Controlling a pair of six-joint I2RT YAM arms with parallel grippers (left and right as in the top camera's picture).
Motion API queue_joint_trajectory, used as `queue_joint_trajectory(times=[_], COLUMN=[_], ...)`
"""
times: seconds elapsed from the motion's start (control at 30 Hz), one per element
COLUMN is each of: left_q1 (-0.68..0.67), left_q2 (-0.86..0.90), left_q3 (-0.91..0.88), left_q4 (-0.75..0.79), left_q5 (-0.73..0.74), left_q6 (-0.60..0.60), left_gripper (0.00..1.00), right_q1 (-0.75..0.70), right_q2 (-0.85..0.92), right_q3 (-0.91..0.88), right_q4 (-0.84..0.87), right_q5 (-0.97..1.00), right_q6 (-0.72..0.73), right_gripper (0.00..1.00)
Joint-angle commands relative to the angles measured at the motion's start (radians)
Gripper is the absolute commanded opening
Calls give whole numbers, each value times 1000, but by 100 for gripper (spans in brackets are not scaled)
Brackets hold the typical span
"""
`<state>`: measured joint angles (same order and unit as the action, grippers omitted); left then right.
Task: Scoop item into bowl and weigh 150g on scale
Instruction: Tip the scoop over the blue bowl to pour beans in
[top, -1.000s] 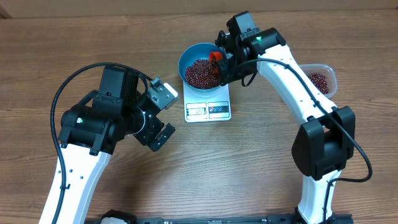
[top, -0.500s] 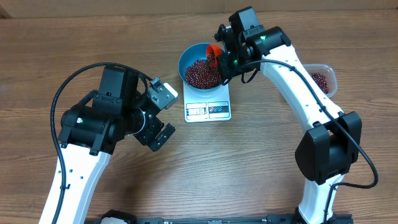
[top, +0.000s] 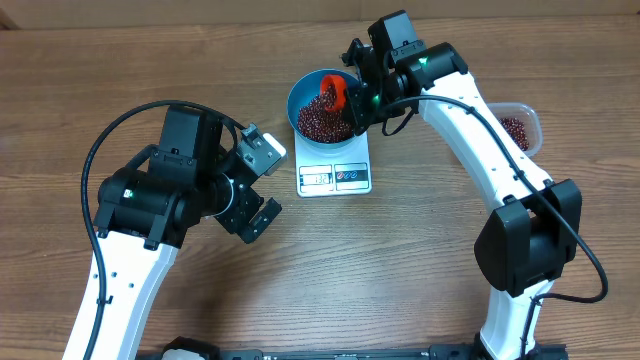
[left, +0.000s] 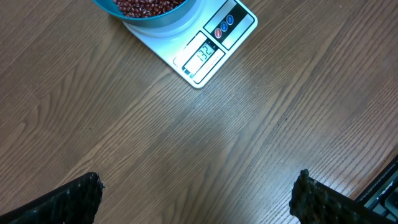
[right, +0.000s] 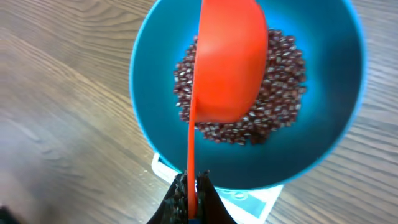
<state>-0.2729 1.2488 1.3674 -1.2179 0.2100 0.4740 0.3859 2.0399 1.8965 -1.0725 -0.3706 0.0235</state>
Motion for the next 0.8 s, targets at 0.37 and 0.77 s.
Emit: queue_joint_trajectory(times=[0.37, 0.77], left_q1=[4, 4], left_q2=[6, 6], left_q3=[0, 0], left_q4=[3, 3], left_q5=[19, 19], left_q6=[-10, -10], left_gripper=[100, 100], right_q1=[-2, -2], right_q2=[-48, -48], right_q3=[36, 35], right_q4=[8, 26], right_q5=[-50, 47], right_q6=[55, 55], right_gripper=[4, 4])
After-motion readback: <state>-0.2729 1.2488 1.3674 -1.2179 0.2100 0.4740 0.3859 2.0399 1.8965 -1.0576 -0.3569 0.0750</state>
